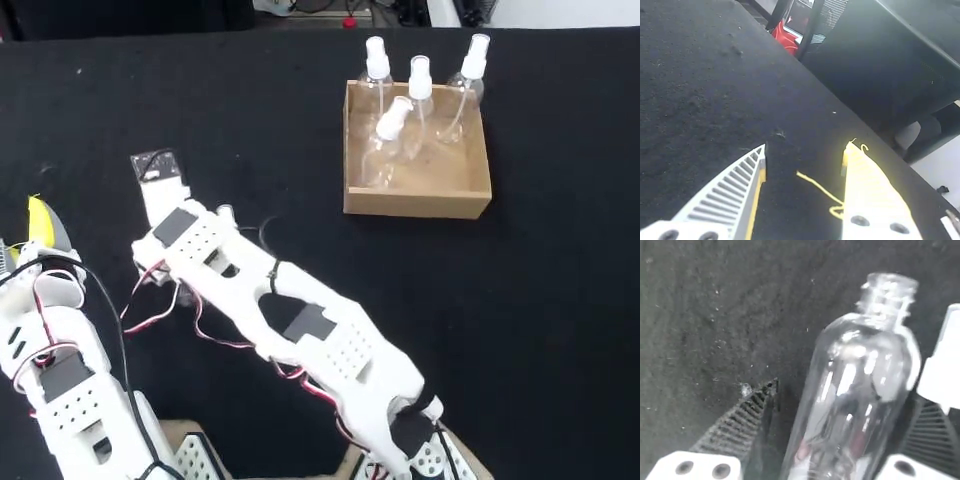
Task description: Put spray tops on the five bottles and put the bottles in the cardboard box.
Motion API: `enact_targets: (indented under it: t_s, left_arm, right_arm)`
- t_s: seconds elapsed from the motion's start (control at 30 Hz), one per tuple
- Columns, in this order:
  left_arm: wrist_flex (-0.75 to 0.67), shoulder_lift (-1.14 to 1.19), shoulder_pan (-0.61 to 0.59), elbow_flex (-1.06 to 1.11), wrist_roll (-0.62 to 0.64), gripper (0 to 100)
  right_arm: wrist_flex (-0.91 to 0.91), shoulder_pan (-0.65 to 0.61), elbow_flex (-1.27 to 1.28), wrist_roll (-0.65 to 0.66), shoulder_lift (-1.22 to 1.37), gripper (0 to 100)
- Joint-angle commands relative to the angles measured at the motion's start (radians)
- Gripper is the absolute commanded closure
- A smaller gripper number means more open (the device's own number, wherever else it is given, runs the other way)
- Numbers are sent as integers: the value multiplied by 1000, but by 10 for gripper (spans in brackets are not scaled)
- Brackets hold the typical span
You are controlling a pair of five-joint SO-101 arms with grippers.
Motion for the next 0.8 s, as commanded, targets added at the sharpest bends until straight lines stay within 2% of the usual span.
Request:
enact_targets:
  t_s: [0.0, 0.13, 0.43, 0.5, 0.63, 0.77]
  left_arm:
    - [-26, -3, -8, -39, 8, 759]
    - [-26, -3, -8, -38, 8, 759]
    - [-26, -2, -7, -38, 8, 759]
    - [-26, -2, -7, -38, 8, 759]
    - [-26, -2, -5, -38, 8, 759]
    - [-26, -2, -5, -38, 8, 759]
  right_arm:
    - [6, 18, -54, 12, -22, 701]
    - [6, 18, -54, 20, -39, 786]
    - [103, 54, -44, 98, -147, 796]
    - [126, 58, -22, 110, -193, 828]
    - [118, 54, 85, 224, -286, 920]
    - [114, 58, 225, 293, -420, 913]
